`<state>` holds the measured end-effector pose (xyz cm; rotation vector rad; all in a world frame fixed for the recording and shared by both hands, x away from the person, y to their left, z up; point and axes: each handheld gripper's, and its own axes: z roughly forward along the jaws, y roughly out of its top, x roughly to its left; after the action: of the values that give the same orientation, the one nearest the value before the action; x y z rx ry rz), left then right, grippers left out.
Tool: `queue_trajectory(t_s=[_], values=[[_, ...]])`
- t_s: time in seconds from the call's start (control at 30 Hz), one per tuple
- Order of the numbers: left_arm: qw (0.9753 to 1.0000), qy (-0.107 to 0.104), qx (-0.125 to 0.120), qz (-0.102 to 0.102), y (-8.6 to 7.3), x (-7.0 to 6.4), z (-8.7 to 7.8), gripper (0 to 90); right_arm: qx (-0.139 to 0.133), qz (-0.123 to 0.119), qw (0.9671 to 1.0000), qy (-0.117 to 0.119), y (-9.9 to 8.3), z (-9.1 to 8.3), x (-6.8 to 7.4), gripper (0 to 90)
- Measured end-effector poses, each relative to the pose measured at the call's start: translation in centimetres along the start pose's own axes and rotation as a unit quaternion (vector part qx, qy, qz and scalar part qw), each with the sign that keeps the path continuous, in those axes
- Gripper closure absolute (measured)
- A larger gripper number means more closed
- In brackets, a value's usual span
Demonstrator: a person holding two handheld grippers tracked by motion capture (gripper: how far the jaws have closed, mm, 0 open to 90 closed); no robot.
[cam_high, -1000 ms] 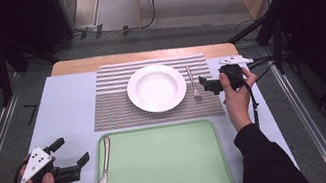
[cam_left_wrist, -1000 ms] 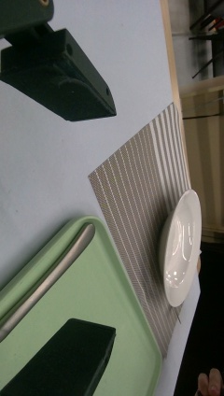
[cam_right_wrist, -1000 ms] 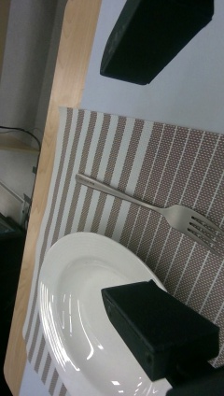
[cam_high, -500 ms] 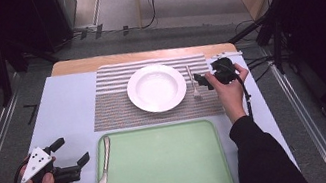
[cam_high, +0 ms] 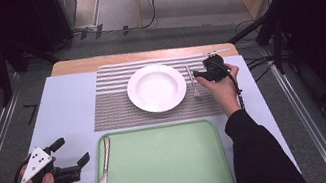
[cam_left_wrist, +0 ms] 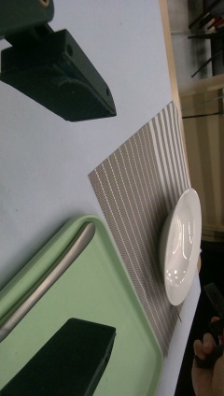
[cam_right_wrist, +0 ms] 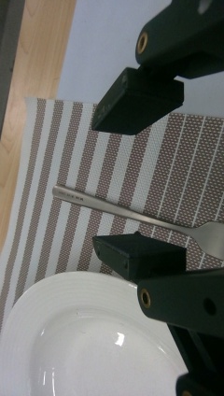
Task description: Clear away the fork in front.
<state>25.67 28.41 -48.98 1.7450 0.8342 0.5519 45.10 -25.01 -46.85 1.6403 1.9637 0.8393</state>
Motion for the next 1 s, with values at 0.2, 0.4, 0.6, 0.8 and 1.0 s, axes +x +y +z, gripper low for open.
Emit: queue_trajectory(t_s=[0.2,0.4,0.6,0.8,1.0], values=[[1.0,0.0,0.0,0.0,0.0,0.0,0.0,0.0,0.037,-0.003,0.9993,0.012,0.1,1.0,0.3,48.1],[1.0,0.0,0.0,0.0,0.0,0.0,0.0,0.0,0.056,0.005,0.9982,0.023,0.2,1.8,0.5,54.7],[1.0,-0.001,0.0,0.0,0.0,0.0,0.0,0.0,0.074,0.014,0.9968,0.026,0.2,2.3,0.8,61.6],[1.0,-0.001,0.0,0.001,0.0,0.0,0.0,0.0,0.087,0.009,0.996,0.016,0.6,2.8,1.3,66.3],[1.0,-0.001,0.001,0.001,0.0,0.0,0.0,0.0,0.098,0.007,0.9951,0.009,0.7,3.3,1.5,68.0]])
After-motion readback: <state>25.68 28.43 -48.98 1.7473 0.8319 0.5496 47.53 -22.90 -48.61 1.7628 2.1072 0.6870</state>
